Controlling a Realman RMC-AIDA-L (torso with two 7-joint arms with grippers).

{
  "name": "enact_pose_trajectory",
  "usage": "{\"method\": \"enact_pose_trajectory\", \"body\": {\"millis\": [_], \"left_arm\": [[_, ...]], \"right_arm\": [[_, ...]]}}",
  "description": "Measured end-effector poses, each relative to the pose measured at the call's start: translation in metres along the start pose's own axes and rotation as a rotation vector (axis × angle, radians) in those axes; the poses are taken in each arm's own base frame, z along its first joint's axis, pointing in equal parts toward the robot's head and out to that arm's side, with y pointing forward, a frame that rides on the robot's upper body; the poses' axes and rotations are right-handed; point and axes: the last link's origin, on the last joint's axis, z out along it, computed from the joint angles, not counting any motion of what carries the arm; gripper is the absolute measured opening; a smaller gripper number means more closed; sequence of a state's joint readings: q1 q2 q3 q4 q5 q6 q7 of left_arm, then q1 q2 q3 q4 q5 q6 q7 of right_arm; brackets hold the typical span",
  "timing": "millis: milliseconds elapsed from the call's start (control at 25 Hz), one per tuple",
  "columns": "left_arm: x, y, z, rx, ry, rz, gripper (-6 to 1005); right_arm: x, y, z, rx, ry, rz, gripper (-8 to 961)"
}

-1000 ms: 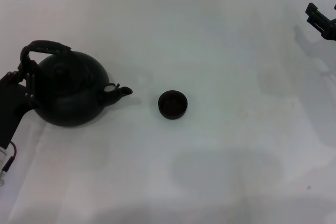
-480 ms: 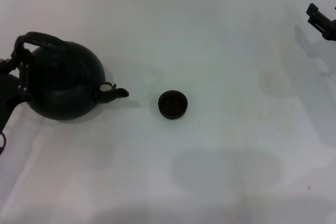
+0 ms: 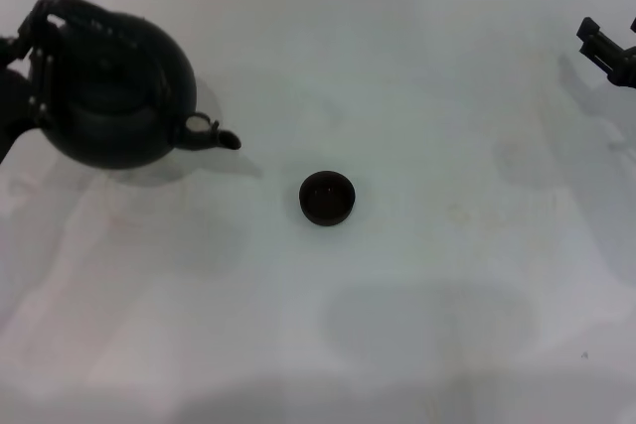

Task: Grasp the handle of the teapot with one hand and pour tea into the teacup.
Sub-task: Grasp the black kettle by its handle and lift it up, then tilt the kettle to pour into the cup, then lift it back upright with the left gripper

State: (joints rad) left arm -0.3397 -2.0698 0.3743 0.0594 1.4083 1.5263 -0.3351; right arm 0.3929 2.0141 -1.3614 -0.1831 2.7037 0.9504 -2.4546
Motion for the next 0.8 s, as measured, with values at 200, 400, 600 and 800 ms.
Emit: {"method": "enact_pose_trajectory", "body": {"millis": [200,400,600,800], "left_arm": [[0.008,-0.001,0.021,-0.091,0.016,0.069,119],[0.012,0.004,0.036,-0.151,0.020,0.092,119],[0.011,0.008,0.045,-0.201,0.000,0.119,119],[0.009,0.010,0.051,-0.215,-0.017,0.159,119]], "right_arm": [[0.001,0.000,-0.001,0.001,0.006,0.001,830],[0.004,0.000,-0.002,0.004,0.014,0.006,830],[0.005,0.000,-0.003,0.005,0.015,0.009,830],[0.005,0.000,-0.003,0.005,0.015,0.016,830]]}}
